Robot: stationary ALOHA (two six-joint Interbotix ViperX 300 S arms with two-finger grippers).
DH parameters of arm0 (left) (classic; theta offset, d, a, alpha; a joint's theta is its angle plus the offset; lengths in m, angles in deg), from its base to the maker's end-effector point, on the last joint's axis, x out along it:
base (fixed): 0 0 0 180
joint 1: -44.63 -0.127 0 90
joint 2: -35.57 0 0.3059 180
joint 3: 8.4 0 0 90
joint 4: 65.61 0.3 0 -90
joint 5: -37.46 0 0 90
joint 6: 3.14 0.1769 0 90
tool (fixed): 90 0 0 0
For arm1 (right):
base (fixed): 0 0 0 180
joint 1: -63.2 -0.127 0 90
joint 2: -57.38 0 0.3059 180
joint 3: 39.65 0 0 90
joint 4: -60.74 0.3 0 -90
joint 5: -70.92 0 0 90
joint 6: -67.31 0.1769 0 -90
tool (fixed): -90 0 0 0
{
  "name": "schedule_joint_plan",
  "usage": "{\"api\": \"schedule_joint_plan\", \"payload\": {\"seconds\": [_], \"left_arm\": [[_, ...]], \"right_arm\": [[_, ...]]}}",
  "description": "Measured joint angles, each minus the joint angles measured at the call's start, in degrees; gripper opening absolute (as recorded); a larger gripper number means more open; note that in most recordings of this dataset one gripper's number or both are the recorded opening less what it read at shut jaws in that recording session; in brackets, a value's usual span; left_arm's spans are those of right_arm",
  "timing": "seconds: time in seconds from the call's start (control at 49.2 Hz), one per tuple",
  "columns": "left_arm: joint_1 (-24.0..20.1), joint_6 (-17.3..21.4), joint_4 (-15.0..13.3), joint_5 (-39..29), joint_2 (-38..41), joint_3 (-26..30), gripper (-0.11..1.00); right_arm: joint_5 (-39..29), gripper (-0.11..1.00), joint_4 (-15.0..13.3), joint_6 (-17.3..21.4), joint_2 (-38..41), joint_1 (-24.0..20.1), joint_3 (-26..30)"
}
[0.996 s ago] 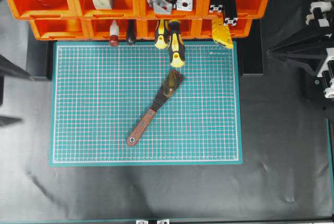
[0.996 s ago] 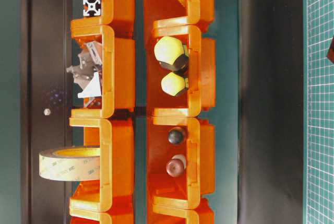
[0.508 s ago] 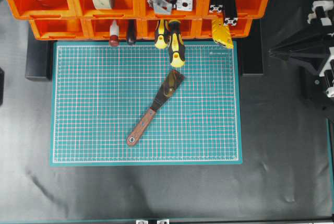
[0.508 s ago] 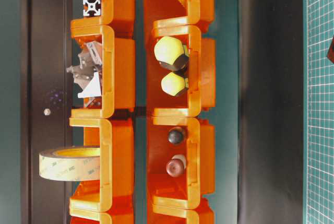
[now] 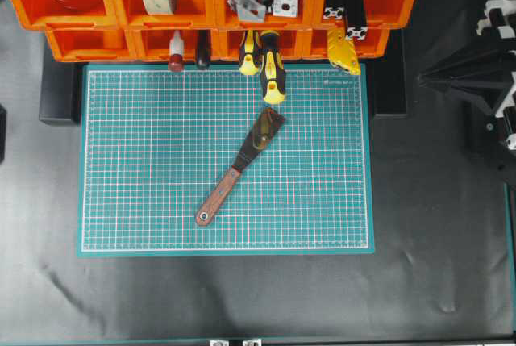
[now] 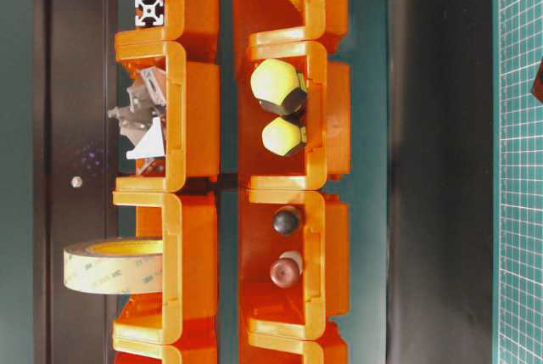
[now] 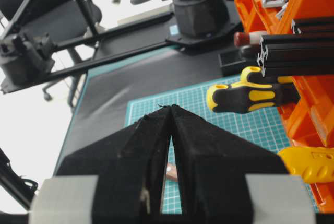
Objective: Pick scraper from container rack with left arm.
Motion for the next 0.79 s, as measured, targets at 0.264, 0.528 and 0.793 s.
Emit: {"api": "schedule_joint_plan", "payload": {"seconds": [0.264, 0.528, 0.793], "left_arm": [[0.00, -0.09, 0.00, 0.00, -0.18, -0.88, 0.86], [0.00, -0.97, 0.00, 0.09, -0.35, -1.05, 0.86], [0.00, -1.05, 0.00, 0.09, -0.35, -1.32, 0.86]], "right_arm": [[0.00, 0.01, 0.00, 0.00, -0.35, 0.00, 0.00], [0.00, 0.01, 0.00, 0.00, -0.44, 0.00, 0.00], [0.00, 0.01, 0.00, 0.00, -0.53, 0.00, 0.00]]}}
